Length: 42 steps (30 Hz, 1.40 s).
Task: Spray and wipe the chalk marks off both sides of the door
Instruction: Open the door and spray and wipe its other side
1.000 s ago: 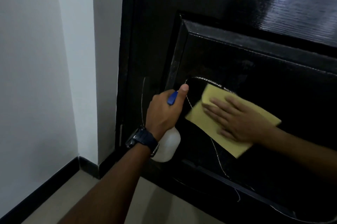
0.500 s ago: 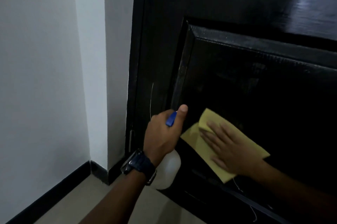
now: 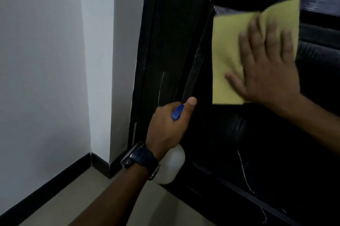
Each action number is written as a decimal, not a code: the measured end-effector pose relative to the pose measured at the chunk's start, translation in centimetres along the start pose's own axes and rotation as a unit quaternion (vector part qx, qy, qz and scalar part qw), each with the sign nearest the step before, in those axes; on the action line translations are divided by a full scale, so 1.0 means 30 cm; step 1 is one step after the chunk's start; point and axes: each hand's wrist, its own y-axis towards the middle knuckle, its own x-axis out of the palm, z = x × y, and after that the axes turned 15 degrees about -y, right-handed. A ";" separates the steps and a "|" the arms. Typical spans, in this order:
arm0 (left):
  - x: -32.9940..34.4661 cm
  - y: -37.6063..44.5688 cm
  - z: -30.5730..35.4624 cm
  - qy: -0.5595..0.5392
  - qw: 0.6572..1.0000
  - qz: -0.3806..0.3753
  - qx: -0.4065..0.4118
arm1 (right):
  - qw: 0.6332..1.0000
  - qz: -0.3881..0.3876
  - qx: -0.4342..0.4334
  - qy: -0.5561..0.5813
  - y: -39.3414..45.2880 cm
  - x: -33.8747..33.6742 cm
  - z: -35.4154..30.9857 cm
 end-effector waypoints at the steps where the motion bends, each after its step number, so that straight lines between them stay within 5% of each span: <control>1: -0.003 0.002 0.001 0.002 1.000 -0.003 0.000 | 1.000 -0.007 -0.028 -0.011 -0.082 0.032 -0.042; 9: -0.115 -0.038 -0.032 -0.074 0.997 0.008 0.004 | 0.931 -0.094 -0.350 -0.044 -0.915 0.354 -0.425; 16: -0.135 -0.066 -0.100 -0.059 0.998 -0.007 -0.021 | 0.935 -0.066 -0.334 -0.098 -1.018 0.323 -0.243; 22: -0.155 -0.121 -0.053 -0.042 0.998 -0.041 0.036 | 0.912 -0.179 -0.326 -0.174 -1.333 0.237 0.185; 27: -0.213 -0.080 -0.049 0.019 1.000 -0.006 0.008 | 0.949 -0.140 -0.274 -0.072 -1.014 0.187 0.075; 31: -0.266 -0.057 -0.048 0.041 0.998 0.044 -0.015 | 0.981 -0.016 -0.192 -0.014 -0.411 0.101 -0.148; 35: -0.253 -0.032 -0.072 0.013 0.997 0.072 -0.031 | 0.998 0.005 -0.054 -0.038 0.135 -0.024 -0.253; 39: -0.226 -0.008 -0.097 0.016 0.998 0.063 -0.023 | 0.999 -0.014 0.017 -0.032 0.253 -0.038 -0.334; 42: -0.226 0.016 -0.105 0.004 0.998 0.066 -0.005 | 1.000 0.001 -0.027 -0.014 0.222 -0.017 -0.396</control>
